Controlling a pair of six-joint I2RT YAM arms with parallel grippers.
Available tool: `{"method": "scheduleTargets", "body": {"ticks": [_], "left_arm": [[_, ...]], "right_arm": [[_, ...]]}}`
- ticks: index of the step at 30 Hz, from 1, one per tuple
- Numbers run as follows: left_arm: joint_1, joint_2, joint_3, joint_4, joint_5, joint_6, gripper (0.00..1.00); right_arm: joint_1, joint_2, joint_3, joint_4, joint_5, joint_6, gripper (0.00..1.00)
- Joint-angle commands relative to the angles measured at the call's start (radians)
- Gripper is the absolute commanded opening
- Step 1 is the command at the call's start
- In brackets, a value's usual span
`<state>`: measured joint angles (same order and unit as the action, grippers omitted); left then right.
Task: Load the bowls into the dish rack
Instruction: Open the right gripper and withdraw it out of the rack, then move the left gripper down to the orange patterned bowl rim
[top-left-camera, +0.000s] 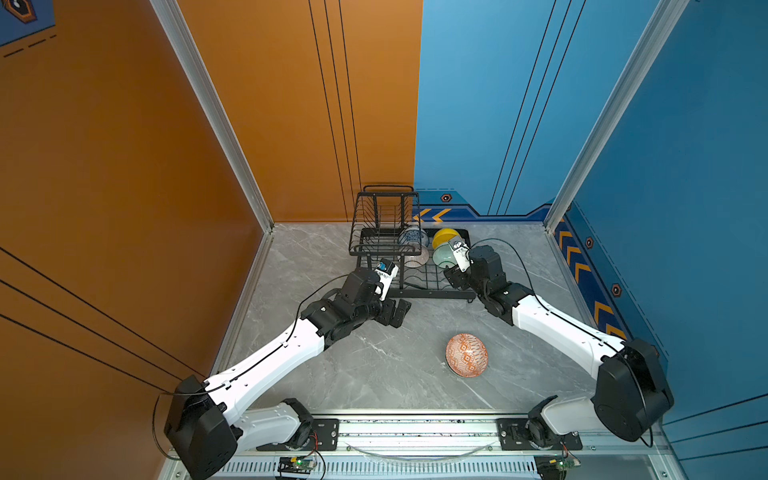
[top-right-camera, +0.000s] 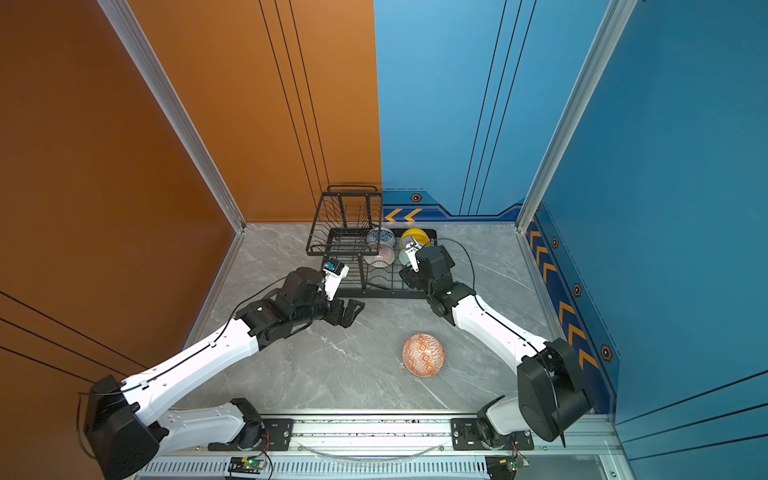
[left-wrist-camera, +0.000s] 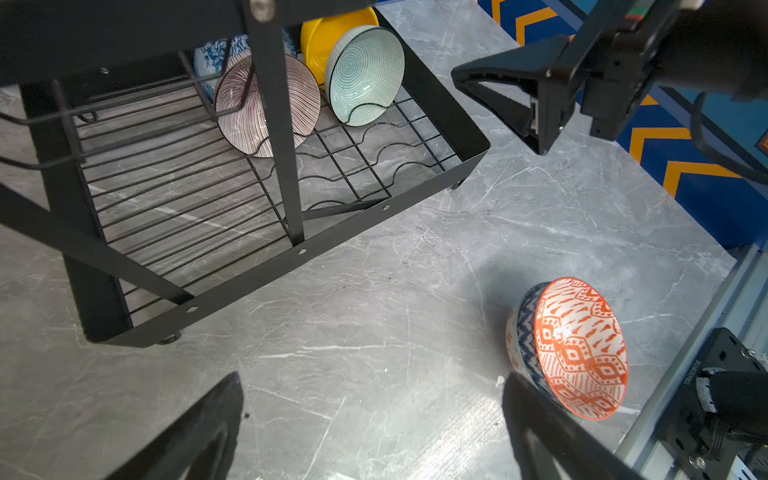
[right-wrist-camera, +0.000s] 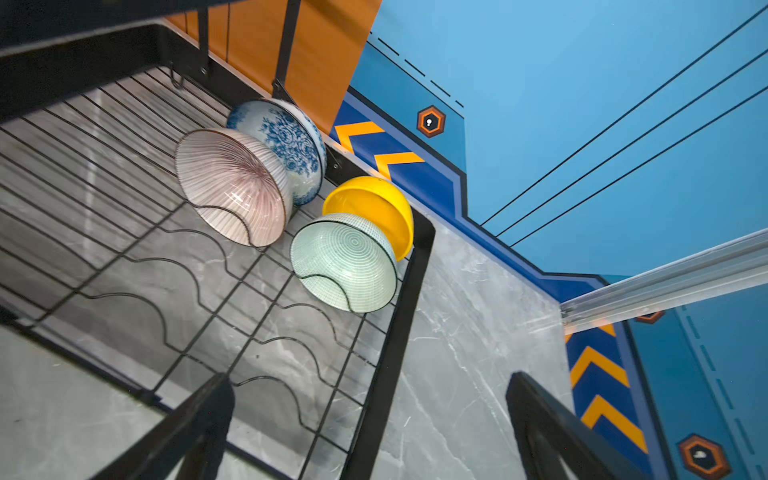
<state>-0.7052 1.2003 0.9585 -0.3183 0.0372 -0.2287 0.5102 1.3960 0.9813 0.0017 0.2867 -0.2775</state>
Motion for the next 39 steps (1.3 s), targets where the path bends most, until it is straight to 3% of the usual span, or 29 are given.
{"method": "scheduleTargets", "body": {"ticks": [1,12,24,29,34,39], "left_arm": [[-0.025,-0.004,-0.032,0.034,-0.008,-0.032,0.98],[-0.093,0.110,-0.069,0.179,0.047,-0.095,0.98],[-0.204,0.344,0.033,0.227,0.123,-0.118,1.00],[-0.232,0.394,0.064,0.209,0.132,-0.121,0.88],[-0.266,0.449,0.122,0.176,0.135,-0.111,0.70],[-0.297,0.488,0.160,0.157,0.126,-0.106,0.61]], "right_arm": [[-0.018,-0.051,-0.039,-0.097,-0.119,0.150,1.00],[-0.114,-0.143,-0.103,-0.150,-0.344,0.272,1.00],[-0.159,-0.110,-0.083,-0.180,-0.395,0.302,1.00],[-0.163,-0.106,-0.094,-0.181,-0.399,0.308,1.00],[-0.167,-0.122,-0.107,-0.183,-0.399,0.307,1.00],[-0.174,-0.139,-0.121,-0.183,-0.400,0.307,1.00]]}}
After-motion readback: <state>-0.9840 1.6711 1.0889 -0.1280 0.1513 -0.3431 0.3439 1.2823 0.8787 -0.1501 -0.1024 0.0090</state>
